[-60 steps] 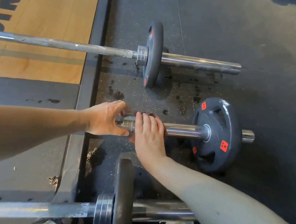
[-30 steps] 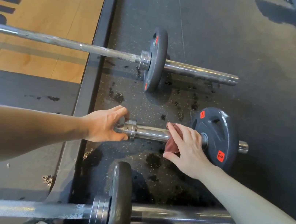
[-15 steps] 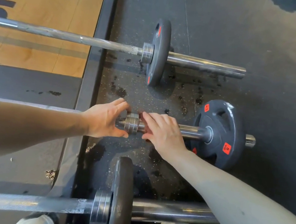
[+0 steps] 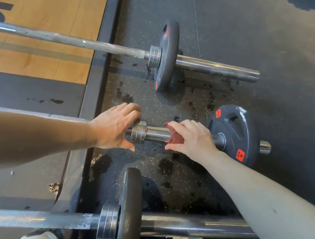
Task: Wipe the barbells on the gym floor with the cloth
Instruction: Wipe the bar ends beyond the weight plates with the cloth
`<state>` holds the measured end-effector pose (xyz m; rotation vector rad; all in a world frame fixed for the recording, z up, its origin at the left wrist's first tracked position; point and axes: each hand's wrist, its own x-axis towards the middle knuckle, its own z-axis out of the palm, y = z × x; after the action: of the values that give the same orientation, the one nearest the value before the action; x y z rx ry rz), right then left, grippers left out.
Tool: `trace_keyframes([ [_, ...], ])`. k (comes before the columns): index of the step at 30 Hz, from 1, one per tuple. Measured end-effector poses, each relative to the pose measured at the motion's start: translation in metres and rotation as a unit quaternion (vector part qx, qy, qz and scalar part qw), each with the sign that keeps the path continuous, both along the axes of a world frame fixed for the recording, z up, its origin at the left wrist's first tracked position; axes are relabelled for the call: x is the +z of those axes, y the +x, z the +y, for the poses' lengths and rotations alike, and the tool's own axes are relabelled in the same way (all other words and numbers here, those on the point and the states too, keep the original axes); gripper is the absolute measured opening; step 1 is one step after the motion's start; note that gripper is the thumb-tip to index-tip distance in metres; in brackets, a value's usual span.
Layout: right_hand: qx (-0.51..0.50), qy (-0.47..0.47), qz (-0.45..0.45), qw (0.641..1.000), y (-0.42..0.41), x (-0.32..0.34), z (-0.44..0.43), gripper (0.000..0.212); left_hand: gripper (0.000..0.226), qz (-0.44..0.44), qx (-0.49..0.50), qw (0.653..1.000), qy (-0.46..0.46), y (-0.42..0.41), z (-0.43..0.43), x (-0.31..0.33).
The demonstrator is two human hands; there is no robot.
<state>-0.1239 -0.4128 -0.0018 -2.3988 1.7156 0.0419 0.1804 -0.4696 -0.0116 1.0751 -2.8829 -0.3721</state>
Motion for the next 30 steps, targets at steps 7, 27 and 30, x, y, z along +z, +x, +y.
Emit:
trace_keyframes([
  [7, -0.083, 0.23, -0.081, 0.966, 0.001, 0.024, -0.029, 0.073, 0.083, -0.001, 0.032, 0.991, 0.131, -0.004, -0.017, 0.008],
  [27, -0.031, -0.038, -0.007, 0.999, 0.017, 0.008, 0.026, 0.055, 0.072, -0.03, 0.079, 0.963, 0.258, -0.006, -0.026, 0.0],
  [30, -0.149, -0.081, -0.004, 0.986, -0.024, -0.002, 0.045, 0.047, 0.073, -0.029, 0.086, 0.962, 0.256, -0.005, -0.023, 0.003],
])
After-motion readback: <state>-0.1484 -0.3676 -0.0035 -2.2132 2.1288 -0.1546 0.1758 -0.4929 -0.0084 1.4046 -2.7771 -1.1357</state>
